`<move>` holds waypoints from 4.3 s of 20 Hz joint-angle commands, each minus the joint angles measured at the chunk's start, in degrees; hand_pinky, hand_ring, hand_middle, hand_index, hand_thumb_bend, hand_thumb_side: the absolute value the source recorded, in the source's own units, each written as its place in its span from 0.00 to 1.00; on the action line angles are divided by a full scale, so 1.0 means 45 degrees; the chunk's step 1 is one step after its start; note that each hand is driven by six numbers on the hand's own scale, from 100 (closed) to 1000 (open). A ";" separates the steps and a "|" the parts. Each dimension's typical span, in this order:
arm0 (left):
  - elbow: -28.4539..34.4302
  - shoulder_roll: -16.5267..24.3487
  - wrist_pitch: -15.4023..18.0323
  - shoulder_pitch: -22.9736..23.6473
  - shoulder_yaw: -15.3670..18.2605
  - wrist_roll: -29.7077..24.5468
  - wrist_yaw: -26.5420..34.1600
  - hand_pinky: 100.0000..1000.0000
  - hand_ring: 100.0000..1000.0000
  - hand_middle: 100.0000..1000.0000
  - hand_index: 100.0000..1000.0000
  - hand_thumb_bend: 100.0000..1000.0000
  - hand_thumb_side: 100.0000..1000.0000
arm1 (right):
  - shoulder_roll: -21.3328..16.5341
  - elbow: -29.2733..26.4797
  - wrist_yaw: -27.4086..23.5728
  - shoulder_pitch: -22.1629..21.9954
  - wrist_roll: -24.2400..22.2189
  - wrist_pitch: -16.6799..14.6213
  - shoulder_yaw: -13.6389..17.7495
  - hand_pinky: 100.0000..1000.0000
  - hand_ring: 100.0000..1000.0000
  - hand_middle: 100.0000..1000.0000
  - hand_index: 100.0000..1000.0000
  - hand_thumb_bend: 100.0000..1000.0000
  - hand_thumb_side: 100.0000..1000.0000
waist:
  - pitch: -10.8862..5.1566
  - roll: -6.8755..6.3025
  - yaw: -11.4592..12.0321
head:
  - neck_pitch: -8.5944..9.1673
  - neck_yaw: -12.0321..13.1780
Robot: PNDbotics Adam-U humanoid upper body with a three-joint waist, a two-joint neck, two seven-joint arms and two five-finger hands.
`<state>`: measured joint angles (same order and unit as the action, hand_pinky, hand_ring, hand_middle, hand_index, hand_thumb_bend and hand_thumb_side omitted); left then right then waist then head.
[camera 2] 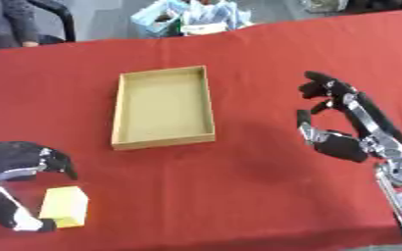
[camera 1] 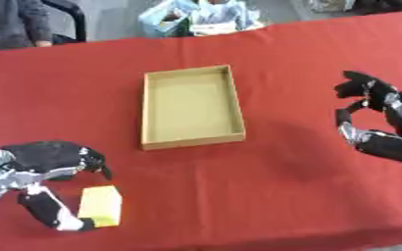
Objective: Pick up objects on the table and place them in the box.
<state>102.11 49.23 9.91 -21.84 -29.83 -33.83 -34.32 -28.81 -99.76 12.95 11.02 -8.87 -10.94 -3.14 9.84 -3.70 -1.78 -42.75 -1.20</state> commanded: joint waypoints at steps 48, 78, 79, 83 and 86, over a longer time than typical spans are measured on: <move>-0.7943 -0.4982 0.2206 -0.7302 0.1406 0.1837 -0.3318 0.66 0.56 0.54 0.67 0.29 0.24 | 0.0019 -0.0137 -0.0224 0.0391 -0.0190 -0.0093 -0.0086 0.58 0.77 0.74 0.96 0.00 0.19 | 0.0075 0.0203 -0.0736 | 0.0315 0.0048; -0.5441 -0.4782 0.1219 -0.6841 0.2962 0.3877 -0.1525 0.70 0.61 0.66 0.77 0.48 0.46 | 0.0209 -0.0110 -0.0235 0.0347 -0.0107 -0.0089 0.0031 0.58 0.77 0.74 0.96 0.00 0.19 | 0.0124 0.0370 -0.0595 | 0.0360 -0.0049; -0.4784 -0.4556 0.0975 -0.6564 0.3102 0.3958 -0.0973 0.70 0.60 0.66 0.76 0.47 0.47 | 0.0211 -0.0113 -0.0227 0.0331 -0.0085 -0.0087 0.0053 0.58 0.76 0.74 0.96 0.00 0.19 | 0.0114 0.0377 -0.0542 | 0.0366 -0.0079; -0.2462 -0.3801 -0.0124 -0.5270 0.3820 0.4430 0.1218 0.68 0.57 0.63 0.75 0.38 0.47 | 0.0219 -0.0124 -0.0202 0.0267 0.0002 -0.0080 0.0122 0.58 0.76 0.74 0.96 0.00 0.19 | 0.0084 0.0409 -0.0329 | 0.0369 -0.0161; -0.1296 -0.3543 -0.0839 -0.4234 0.4424 0.4762 0.2575 0.67 0.55 0.62 0.73 0.35 0.48 | 0.0253 -0.0145 -0.0199 0.0249 0.0058 -0.0087 0.0146 0.58 0.76 0.74 0.96 0.00 0.19 | 0.0082 0.0437 -0.0190 | 0.0364 -0.0194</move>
<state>93.22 31.14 7.49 -40.27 -11.70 -13.04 -25.36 -27.01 -99.63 11.96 11.74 -8.99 -11.31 -3.16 11.24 -1.93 -2.57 -41.69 -1.84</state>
